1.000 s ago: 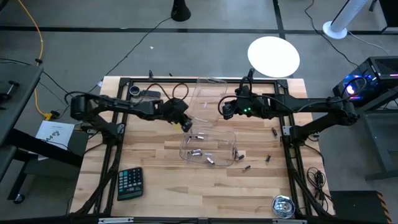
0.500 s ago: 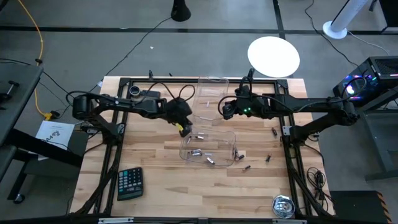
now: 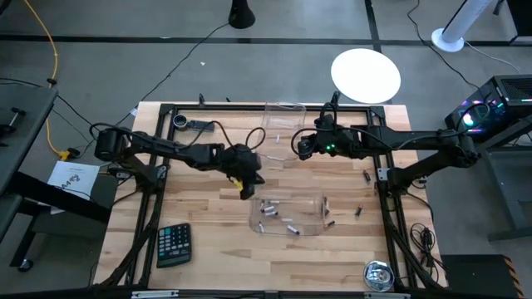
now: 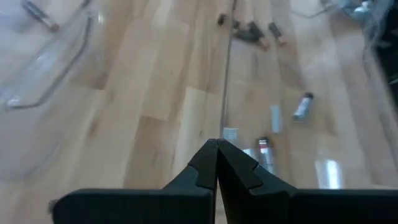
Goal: Sort batteries
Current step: Put the silver battery into the bottom transparent bin
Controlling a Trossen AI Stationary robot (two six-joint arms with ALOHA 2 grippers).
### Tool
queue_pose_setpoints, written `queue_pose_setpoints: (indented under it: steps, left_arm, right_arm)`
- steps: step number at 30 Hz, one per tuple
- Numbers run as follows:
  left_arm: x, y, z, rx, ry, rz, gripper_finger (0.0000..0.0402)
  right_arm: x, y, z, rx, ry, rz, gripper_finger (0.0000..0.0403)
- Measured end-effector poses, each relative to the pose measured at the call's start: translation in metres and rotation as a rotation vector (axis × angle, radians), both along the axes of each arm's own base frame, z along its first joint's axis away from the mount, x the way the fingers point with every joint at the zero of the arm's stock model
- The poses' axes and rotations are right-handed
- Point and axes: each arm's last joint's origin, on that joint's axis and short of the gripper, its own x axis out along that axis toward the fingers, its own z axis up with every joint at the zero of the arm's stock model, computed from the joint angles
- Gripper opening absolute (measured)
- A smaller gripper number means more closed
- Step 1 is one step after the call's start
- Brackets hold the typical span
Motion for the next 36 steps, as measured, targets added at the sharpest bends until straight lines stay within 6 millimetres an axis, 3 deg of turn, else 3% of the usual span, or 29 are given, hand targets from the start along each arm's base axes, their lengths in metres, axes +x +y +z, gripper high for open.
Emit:
queue_pose_setpoints:
  steps: [3, 9, 14, 24, 36]
  left_arm:
    - [-0.003, 0.007, -0.004, 0.044, 0.05, 0.133, 0.0]
    - [-0.008, 0.031, -0.009, -0.04, 0.098, 0.337, 0.0]
    - [-0.002, 0.037, -0.024, -0.04, 0.12, 0.272, 0.0]
    - [0.016, 0.03, -0.072, -0.032, 0.18, 0.197, 0.0]
    - [0.012, 0.032, -0.077, 0.062, 0.238, 0.225, 0.0]
  right_arm:
    - [0.0, 0.0, 0.0, 0.0, 0.002, -0.001, 0.0]
    - [0.0, 0.0, 0.0, 0.007, -0.003, -0.007, 0.0]
    - [0.0, 0.0, 0.0, -0.002, -0.004, -0.017, 0.0]
    - [0.0, 0.0, 0.0, -0.002, 0.0, -0.017, 0.0]
    - [0.0, 0.0, 0.0, 0.003, -0.003, -0.021, 0.0]
